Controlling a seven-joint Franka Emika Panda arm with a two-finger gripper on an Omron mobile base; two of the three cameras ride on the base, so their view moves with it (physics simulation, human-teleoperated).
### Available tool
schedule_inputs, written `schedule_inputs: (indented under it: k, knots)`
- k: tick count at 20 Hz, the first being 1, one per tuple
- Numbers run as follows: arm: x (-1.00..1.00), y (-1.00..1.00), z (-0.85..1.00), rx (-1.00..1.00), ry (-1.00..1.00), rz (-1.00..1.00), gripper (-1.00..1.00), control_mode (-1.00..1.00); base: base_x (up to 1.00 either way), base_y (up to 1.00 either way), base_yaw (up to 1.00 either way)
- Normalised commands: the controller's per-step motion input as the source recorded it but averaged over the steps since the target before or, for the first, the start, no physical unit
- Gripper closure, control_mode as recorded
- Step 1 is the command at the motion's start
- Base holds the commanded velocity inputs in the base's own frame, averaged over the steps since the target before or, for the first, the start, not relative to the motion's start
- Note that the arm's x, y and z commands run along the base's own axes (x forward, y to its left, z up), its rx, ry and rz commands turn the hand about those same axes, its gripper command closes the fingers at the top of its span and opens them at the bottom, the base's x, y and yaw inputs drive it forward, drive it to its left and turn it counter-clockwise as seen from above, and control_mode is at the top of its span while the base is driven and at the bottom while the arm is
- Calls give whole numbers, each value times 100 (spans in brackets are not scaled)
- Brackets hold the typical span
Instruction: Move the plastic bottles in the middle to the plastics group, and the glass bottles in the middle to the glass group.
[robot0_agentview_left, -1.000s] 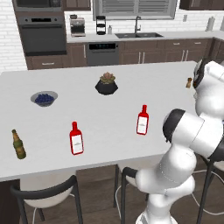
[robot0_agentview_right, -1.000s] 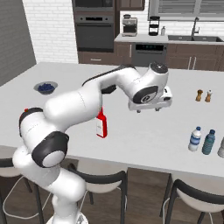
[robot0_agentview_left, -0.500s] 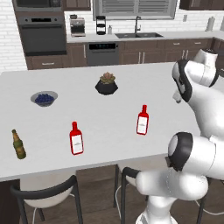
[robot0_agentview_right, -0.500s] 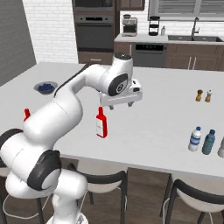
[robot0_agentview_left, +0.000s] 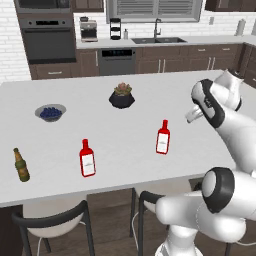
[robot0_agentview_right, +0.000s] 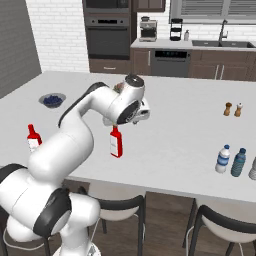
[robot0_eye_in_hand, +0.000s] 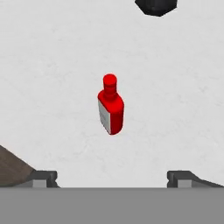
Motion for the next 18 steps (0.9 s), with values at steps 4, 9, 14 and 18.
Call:
schedule_inputs:
  k: [4,9,14,18]
  knots:
    - [29,-19,-46,34,-31,30,-100,-100,0,0,0]
    - [66,0,-17,25,-24,40,-100,-100,0,0,0]
    - [46,9,-3,10,-26,36,-100,-100,0,0,0]
    - [11,6,-3,-2,-8,14,-100,-100,0,0,0]
